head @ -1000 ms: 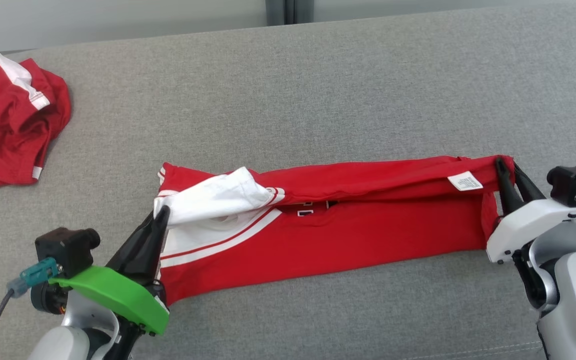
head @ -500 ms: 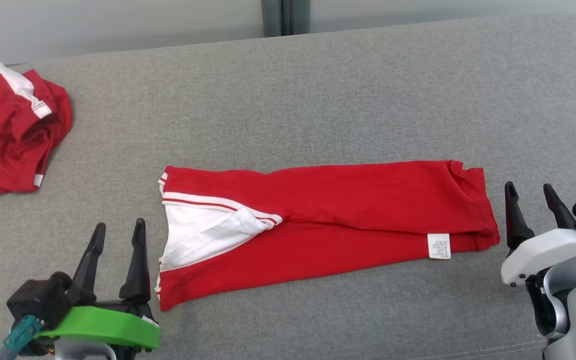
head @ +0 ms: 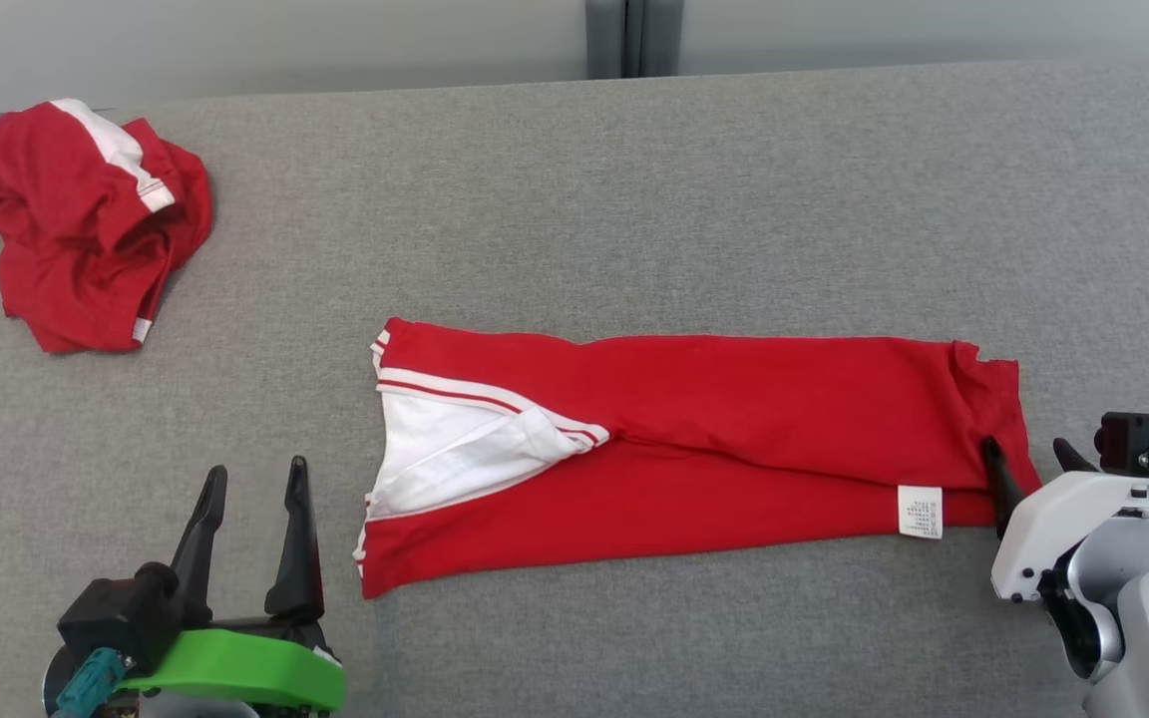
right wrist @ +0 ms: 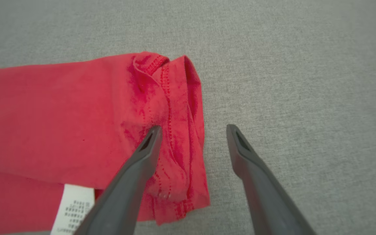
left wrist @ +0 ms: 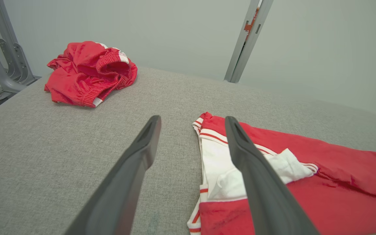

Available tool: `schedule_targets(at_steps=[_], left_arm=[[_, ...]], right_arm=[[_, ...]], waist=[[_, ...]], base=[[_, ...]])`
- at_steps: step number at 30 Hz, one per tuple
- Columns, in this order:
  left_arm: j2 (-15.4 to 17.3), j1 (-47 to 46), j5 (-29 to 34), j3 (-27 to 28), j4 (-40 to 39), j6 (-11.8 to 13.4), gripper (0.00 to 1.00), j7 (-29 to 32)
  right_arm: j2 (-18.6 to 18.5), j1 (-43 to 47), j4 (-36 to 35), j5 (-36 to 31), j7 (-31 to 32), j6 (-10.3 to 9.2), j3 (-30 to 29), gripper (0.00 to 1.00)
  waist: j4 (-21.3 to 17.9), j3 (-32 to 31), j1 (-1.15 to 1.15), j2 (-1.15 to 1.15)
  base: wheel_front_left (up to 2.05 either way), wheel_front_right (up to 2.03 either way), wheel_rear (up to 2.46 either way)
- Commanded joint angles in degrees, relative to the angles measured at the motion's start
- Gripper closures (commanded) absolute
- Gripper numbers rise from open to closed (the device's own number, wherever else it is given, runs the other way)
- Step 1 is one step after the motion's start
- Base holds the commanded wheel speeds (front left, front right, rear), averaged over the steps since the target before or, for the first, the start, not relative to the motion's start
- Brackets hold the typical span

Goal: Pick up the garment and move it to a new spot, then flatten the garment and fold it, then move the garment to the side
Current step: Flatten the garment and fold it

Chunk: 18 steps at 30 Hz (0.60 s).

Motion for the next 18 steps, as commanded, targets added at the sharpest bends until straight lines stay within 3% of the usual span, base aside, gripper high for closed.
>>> schedule_targets(at_steps=[1,8,9,10,12,13,18], left_arm=[[-0.2,0.6,0.7,0.0,0.4,0.2,0.0,-0.3],[-0.7,0.4,0.8,-0.6,1.8,-0.2,0.0,-0.8],[-0.8,0.4,0.8,-0.6,1.9,-0.2,0.0,-0.9],[-0.9,0.4,0.9,-0.8,1.9,-0.1,0.0,-0.9],[-1.1,0.5,1.0,-1.0,2.0,0.1,0.0,-0.9],[-1.1,0.5,1.1,-1.1,2.1,0.2,0.0,-0.9],[-1.1,0.5,1.5,-1.7,2.3,0.2,0.0,-1.0]], right_arm=[[-0.3,-0.6,1.5,0.3,0.5,-0.08,0.2,0.0],[0.0,-2.2,8.9,1.0,1.0,-0.04,2.3,0.0],[0.1,-2.5,9.5,1.2,0.8,-0.03,2.7,0.42],[0.3,-2.8,10.1,1.5,0.6,-0.03,3.1,0.68],[0.3,-3.5,10.8,1.9,-0.2,-0.03,3.5,0.95],[0.0,-3.9,11.0,2.1,-0.5,-0.03,3.5,1.0],[-2.6,-5.3,11.3,2.5,-2.5,-0.13,2.2,1.0]], waist=[[1.6,0.0,0.0,0.0],[3.5,-0.1,0.0,0.0],[3.6,-0.1,0.0,0.0],[3.7,-0.2,0.0,0.0],[3.6,-0.4,0.0,0.0],[3.5,-0.5,0.0,0.0],[1.8,-1.0,0.0,0.0]], base=[[0.0,0.0,0.0],[0.0,0.0,0.0],[0.0,0.0,0.0],[0.0,0.0,0.0],[0.0,0.0,0.0],[0.0,0.0,0.0],[0.0,0.0,0.0]])
